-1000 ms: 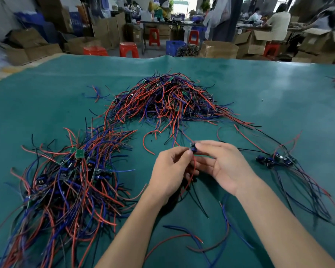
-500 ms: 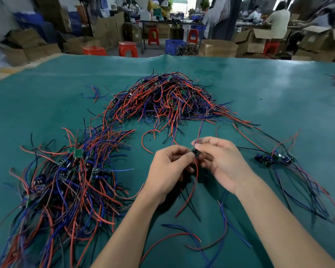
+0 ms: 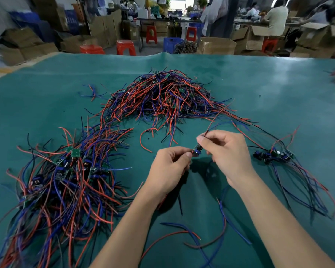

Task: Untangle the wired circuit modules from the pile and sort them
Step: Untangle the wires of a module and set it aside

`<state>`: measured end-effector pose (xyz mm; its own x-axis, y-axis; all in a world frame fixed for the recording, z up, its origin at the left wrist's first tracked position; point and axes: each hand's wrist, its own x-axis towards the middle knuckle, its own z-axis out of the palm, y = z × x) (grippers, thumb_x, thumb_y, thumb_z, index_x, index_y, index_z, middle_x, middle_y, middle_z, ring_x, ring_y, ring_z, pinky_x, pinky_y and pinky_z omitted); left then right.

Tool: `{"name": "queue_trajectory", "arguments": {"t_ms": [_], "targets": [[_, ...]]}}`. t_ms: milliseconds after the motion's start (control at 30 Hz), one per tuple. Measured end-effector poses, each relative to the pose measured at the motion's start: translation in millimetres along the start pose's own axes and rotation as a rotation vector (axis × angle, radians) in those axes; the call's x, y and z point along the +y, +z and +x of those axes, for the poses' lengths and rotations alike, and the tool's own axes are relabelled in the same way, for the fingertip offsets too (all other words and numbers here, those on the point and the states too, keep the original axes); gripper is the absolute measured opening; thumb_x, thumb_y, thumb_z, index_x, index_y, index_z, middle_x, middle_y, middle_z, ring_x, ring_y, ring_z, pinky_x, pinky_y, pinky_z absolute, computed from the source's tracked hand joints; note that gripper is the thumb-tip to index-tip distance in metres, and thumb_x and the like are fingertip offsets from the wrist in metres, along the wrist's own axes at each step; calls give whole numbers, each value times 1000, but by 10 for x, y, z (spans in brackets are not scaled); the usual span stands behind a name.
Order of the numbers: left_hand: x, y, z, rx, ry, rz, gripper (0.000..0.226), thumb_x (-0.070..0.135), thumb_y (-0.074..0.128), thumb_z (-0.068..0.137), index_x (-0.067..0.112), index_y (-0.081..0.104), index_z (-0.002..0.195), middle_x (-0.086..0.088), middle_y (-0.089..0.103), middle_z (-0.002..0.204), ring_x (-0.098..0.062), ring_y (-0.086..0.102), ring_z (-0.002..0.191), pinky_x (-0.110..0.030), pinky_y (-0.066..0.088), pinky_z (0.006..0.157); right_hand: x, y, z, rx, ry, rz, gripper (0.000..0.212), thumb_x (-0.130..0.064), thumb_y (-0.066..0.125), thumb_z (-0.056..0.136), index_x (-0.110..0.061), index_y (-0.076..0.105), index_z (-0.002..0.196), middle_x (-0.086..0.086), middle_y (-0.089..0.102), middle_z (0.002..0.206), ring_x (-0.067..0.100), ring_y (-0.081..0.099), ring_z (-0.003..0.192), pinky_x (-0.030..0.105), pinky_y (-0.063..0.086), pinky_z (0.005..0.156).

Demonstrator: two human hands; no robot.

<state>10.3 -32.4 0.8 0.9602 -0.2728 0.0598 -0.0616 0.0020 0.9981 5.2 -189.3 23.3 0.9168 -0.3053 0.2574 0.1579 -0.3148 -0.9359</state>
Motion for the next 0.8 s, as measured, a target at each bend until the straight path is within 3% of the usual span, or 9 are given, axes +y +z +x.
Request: {"name": "queue_trajectory", "arguments": {"t_ms": [133,333,433,500,600,733,800], "targets": [[22,-8,-21,-66,-19,16,22,9,53,100,7,75,96,7,47,54,-7,32,46,-15,27,43,25,-136,78,146,-59,-15,7,-35,75,80,-28,76,78,2,70,68,10,55,59,35,49,64],[7,-5,-29,-127,4,109,22,11,54,101,12,75,99,10,50,56,-8,34,48,-15,30,46,37,-386,192,460,13,113,19,-24,74,88,-23,70,69,-9,62,63,8,52,51,30,41,56],[3,3,-29,-98,19,118,22,11,52,101,14,74,97,11,52,56,-7,35,48,-18,29,47,58,-492,236,676,73,219,11,-20,69,94,-19,69,82,-1,62,70,11,51,50,31,40,52],[5,7,-26,-28,20,48,23,9,51,101,16,72,93,9,54,57,-6,38,49,-17,32,49,69,-463,235,709,111,249,7,-23,66,96,-16,67,96,0,66,78,12,50,48,30,38,48],[9,-17,-5,86,12,-82,20,7,52,101,13,70,94,6,57,59,-6,43,49,-15,36,49,26,-313,170,512,190,301,9,-26,64,98,-16,63,97,4,73,81,9,50,42,21,34,38],[21,-16,-6,98,15,-102,17,13,57,100,8,71,92,7,56,56,-6,42,47,-15,35,47,-17,-45,-11,-67,157,101,23,-34,70,95,-15,74,83,3,75,74,9,57,54,22,38,41],[32,-13,-21,70,28,-63,20,19,60,99,10,72,86,5,53,55,-6,40,46,-16,33,45,-19,46,-87,-225,74,26,23,-35,72,92,-15,76,82,3,73,72,7,59,60,23,42,47]]}}
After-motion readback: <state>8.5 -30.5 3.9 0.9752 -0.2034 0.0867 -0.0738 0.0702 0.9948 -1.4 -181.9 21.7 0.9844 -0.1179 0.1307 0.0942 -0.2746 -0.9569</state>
